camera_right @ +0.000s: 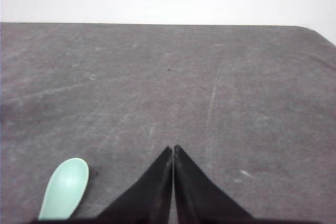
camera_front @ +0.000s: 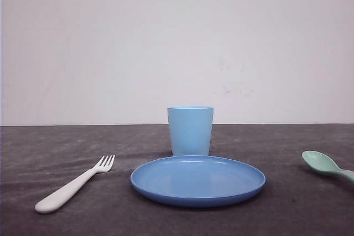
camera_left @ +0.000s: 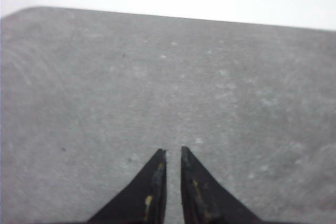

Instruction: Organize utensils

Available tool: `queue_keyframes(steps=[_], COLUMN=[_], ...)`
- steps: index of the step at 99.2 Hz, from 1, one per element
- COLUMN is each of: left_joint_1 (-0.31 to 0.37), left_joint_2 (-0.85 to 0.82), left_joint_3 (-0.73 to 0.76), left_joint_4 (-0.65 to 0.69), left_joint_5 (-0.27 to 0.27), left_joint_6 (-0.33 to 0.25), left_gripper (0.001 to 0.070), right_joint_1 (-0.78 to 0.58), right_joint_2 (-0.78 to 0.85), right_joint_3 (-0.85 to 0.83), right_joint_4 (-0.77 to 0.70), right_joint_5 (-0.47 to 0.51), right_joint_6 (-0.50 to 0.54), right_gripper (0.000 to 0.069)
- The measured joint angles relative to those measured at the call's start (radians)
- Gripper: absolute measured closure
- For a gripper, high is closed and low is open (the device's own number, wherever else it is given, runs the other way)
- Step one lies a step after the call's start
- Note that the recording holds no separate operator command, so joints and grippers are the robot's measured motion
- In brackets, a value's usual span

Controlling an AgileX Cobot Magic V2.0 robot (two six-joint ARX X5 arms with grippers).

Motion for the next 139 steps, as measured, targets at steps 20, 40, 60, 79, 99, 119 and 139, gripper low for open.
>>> queue_keyframes(steps=[20, 40, 60, 79, 99, 119, 139], left_joint_1=[0.000, 0.000, 0.000, 0.000, -0.001, -0.039, -0.077], left_joint_2=[0.000, 0.000, 0.051, 0.238, 0.520, 0.708, 0.752], left_joint_3=[0.000, 0.000, 0.060, 0.285, 0.582, 0.792, 0.818], left_joint_4=[0.000, 0.000, -0.085, -0.095, -0.231, -0.352, -0.406], left_joint_5=[0.000, 0.006, 0.049, 0.071, 0.102, 0.126, 0.127], left_joint_6=[-0.102, -0.177, -0.198, -0.200, -0.156, -0.098, -0.072], left_gripper=[0.0685, 0.0685, 0.0685, 0.0685, 0.0685, 0.0685, 0.0641], right_joint_1=[0.000, 0.000, 0.000, 0.000, 0.021, 0.078, 0.110], right_joint_2=[0.000, 0.000, 0.027, 0.197, 0.469, 0.638, 0.721], right_joint_3=[0.000, 0.000, 0.056, 0.305, 0.628, 0.835, 0.847], right_joint_4=[0.000, 0.002, -0.016, -0.077, -0.261, -0.397, -0.463], right_joint_5=[-0.007, -0.008, 0.000, 0.000, 0.001, 0.000, -0.022], right_joint_6=[0.144, 0.268, 0.356, 0.335, 0.196, 0.066, 0.035], right_gripper=[0.0688, 0.0689, 0.0689, 0.0689, 0.0689, 0.0689, 0.0657])
